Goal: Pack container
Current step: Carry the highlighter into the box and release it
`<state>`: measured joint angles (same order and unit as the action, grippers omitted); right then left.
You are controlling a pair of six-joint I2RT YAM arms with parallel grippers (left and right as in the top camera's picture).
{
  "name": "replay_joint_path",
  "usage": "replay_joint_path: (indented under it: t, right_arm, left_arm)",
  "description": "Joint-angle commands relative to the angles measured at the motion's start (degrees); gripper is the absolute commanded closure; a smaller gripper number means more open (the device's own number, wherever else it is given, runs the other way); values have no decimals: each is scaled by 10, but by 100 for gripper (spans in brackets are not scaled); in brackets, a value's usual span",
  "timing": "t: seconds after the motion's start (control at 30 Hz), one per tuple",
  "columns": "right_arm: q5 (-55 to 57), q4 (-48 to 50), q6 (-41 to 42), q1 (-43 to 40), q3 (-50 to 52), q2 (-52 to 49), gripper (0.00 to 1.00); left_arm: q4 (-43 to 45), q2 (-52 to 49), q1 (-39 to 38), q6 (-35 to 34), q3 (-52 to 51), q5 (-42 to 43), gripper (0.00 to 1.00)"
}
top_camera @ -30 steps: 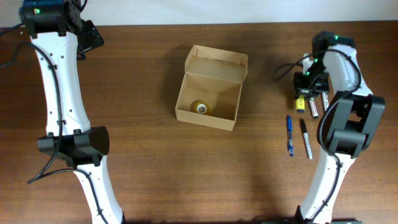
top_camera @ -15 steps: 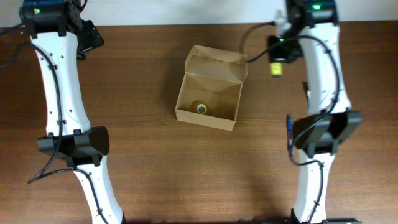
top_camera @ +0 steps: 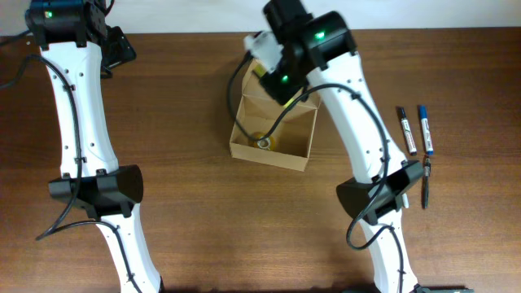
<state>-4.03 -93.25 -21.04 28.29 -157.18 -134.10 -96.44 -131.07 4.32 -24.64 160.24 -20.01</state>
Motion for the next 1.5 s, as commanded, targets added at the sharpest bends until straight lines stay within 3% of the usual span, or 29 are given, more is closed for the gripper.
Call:
replay_joint_path:
  t: [0.0,0.3,0.8,1.2,1.27,1.33,1.47]
  right_arm:
    - [-17,0,-77,10,21,6,96]
    - [-31,28,-129,9,146,-7,96]
    - [-15,129,-148,8,331,-11,96]
    - [-5,213,-113,-10,367,-13,96]
    - [-5,211,-113,-15,367,-13,88]
    - [-5,207,-113,-18,367,-13,67]
    - [-5,200,-113,-20,366,-13,44]
  left_arm:
    - [-1,-3,2,3,9,-8,0]
    - [-1,-3,2,3,9,-8,0]
    - [-1,-3,2,3,9,-8,0]
    - [-1,-3,2,3,9,-8,0]
    - [-1,-3,2,3,9,-8,0]
    - [-1,-3,2,3,9,-8,0]
    - [-1,-3,2,3,9,-8,0]
